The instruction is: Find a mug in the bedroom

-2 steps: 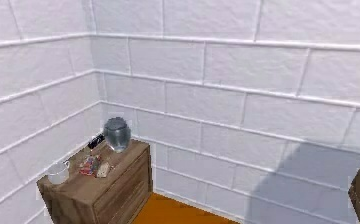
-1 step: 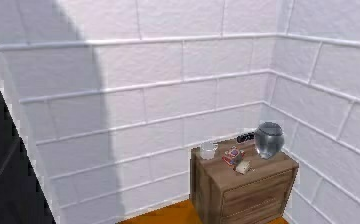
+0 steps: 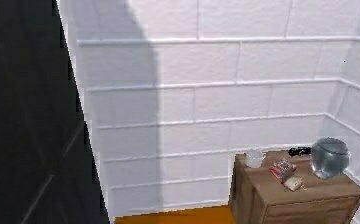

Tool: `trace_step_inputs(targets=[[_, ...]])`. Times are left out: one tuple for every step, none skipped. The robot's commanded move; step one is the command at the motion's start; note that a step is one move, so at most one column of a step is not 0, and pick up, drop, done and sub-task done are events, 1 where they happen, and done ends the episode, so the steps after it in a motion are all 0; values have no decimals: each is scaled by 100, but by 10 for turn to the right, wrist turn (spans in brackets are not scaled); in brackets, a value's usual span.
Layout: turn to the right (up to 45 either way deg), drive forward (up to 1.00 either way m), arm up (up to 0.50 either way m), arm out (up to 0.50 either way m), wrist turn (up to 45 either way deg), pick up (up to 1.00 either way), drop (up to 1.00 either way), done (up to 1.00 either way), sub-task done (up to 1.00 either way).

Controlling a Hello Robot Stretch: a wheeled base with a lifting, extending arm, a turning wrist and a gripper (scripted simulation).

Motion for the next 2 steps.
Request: trace_step_inputs(targets=[[0, 30, 0, 0, 0, 0, 0, 0, 0], [300, 0, 0, 0, 0, 0, 0, 0, 0]])
